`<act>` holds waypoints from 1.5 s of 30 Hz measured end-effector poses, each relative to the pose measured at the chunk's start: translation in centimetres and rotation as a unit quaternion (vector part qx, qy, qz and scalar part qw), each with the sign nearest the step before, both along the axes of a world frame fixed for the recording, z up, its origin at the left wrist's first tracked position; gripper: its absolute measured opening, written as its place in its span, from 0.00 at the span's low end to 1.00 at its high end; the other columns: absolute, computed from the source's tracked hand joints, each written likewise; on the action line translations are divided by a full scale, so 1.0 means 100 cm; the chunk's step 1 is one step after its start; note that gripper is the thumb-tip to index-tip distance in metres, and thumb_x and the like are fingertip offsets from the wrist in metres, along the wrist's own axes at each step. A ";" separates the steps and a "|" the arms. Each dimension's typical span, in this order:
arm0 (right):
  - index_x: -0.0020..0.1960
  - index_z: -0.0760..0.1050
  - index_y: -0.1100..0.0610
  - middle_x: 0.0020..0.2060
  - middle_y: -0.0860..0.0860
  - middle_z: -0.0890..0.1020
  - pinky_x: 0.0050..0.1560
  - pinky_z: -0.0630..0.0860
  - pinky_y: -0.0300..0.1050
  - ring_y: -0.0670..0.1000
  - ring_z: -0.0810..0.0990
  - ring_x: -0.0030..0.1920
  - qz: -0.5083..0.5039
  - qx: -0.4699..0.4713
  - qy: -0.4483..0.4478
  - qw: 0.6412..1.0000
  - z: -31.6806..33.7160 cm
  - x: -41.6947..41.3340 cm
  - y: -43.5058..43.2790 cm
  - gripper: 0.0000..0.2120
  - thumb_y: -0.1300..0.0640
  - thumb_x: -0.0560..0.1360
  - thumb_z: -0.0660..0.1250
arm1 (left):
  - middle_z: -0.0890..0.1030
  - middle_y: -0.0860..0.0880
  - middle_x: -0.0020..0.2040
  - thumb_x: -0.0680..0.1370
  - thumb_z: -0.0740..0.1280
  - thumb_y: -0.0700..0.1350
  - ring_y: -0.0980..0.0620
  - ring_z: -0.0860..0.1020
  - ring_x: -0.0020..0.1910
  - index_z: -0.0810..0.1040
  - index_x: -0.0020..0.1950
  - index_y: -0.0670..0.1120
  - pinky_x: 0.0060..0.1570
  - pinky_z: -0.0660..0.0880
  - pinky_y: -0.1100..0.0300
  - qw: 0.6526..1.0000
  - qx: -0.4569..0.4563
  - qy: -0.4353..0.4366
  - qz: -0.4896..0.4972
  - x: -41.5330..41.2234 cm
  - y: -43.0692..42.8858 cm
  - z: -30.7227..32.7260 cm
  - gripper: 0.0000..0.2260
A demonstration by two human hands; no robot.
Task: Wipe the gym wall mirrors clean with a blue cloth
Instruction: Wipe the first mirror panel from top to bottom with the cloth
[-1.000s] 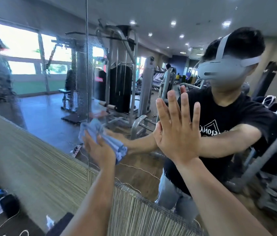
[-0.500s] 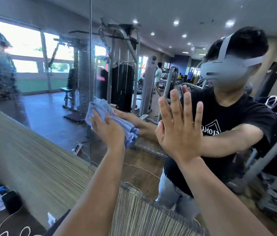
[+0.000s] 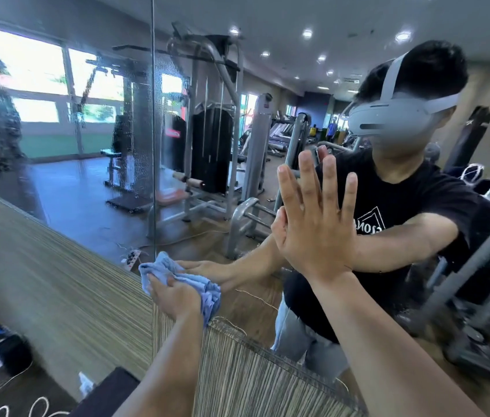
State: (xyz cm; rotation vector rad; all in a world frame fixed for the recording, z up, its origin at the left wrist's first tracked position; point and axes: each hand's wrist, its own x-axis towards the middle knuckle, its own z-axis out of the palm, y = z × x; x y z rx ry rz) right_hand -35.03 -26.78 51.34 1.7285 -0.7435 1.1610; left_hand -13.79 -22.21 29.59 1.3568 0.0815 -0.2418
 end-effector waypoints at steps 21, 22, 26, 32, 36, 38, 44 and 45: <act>0.82 0.62 0.52 0.81 0.57 0.61 0.80 0.47 0.65 0.63 0.59 0.80 0.005 -0.001 -0.011 1.000 -0.001 0.000 0.002 0.27 0.54 0.83 0.49 | 0.71 0.39 0.73 0.83 0.55 0.51 0.35 0.73 0.70 0.57 0.80 0.57 0.66 0.72 0.38 0.999 -0.026 0.036 -0.024 -0.008 0.012 -0.003 0.24; 0.82 0.62 0.52 0.80 0.57 0.62 0.80 0.47 0.65 0.63 0.59 0.80 0.005 -0.003 -0.012 1.000 -0.001 0.001 0.003 0.27 0.54 0.83 0.49 | 0.72 0.40 0.73 0.81 0.55 0.53 0.36 0.73 0.69 0.59 0.79 0.56 0.66 0.72 0.39 0.998 -0.045 0.037 -0.027 -0.014 0.017 0.008 0.26; 0.82 0.60 0.53 0.81 0.57 0.61 0.80 0.47 0.66 0.64 0.59 0.80 0.005 0.002 -0.001 1.000 -0.001 0.000 0.001 0.28 0.53 0.82 0.50 | 0.76 0.48 0.66 0.84 0.57 0.48 0.46 0.79 0.57 0.63 0.78 0.52 0.58 0.79 0.48 0.996 -0.087 0.025 -0.010 -0.026 0.021 0.068 0.22; 0.82 0.60 0.53 0.81 0.58 0.60 0.79 0.52 0.67 0.64 0.58 0.80 0.007 0.015 0.009 1.000 -0.001 -0.002 0.001 0.28 0.51 0.82 0.51 | 0.72 0.48 0.72 0.83 0.57 0.45 0.46 0.77 0.63 0.58 0.80 0.55 0.60 0.78 0.55 0.989 -0.098 -0.113 -0.017 -0.045 0.018 0.179 0.25; 0.83 0.57 0.54 0.82 0.58 0.58 0.79 0.51 0.68 0.65 0.57 0.80 0.004 0.020 0.018 1.000 -0.002 -0.003 0.001 0.29 0.49 0.83 0.51 | 0.59 0.48 0.81 0.86 0.57 0.43 0.48 0.69 0.72 0.57 0.82 0.51 0.63 0.74 0.63 0.960 -0.043 -0.275 -0.032 -0.046 0.019 0.244 0.24; 0.83 0.57 0.53 0.82 0.58 0.57 0.79 0.51 0.68 0.65 0.57 0.80 0.000 0.022 0.019 1.000 -0.001 -0.004 0.001 0.29 0.49 0.83 0.51 | 0.53 0.47 0.83 0.86 0.57 0.45 0.46 0.58 0.80 0.56 0.82 0.51 0.75 0.61 0.51 0.945 0.000 -0.326 -0.014 -0.043 0.019 0.237 0.24; 0.82 0.60 0.52 0.81 0.57 0.60 0.81 0.46 0.65 0.63 0.58 0.81 -0.005 0.006 0.008 1.000 -0.002 -0.003 0.001 0.28 0.52 0.82 0.52 | 0.60 0.45 0.81 0.86 0.55 0.48 0.41 0.65 0.76 0.55 0.82 0.54 0.70 0.68 0.41 0.975 0.059 -0.214 -0.009 -0.034 0.021 0.108 0.24; 0.82 0.61 0.52 0.81 0.57 0.60 0.81 0.46 0.65 0.63 0.59 0.80 -0.007 -0.001 0.003 1.000 -0.002 -0.002 0.000 0.28 0.52 0.83 0.52 | 0.62 0.44 0.80 0.86 0.55 0.50 0.40 0.67 0.75 0.55 0.82 0.57 0.68 0.70 0.40 0.984 0.062 -0.168 -0.017 -0.033 0.024 0.084 0.24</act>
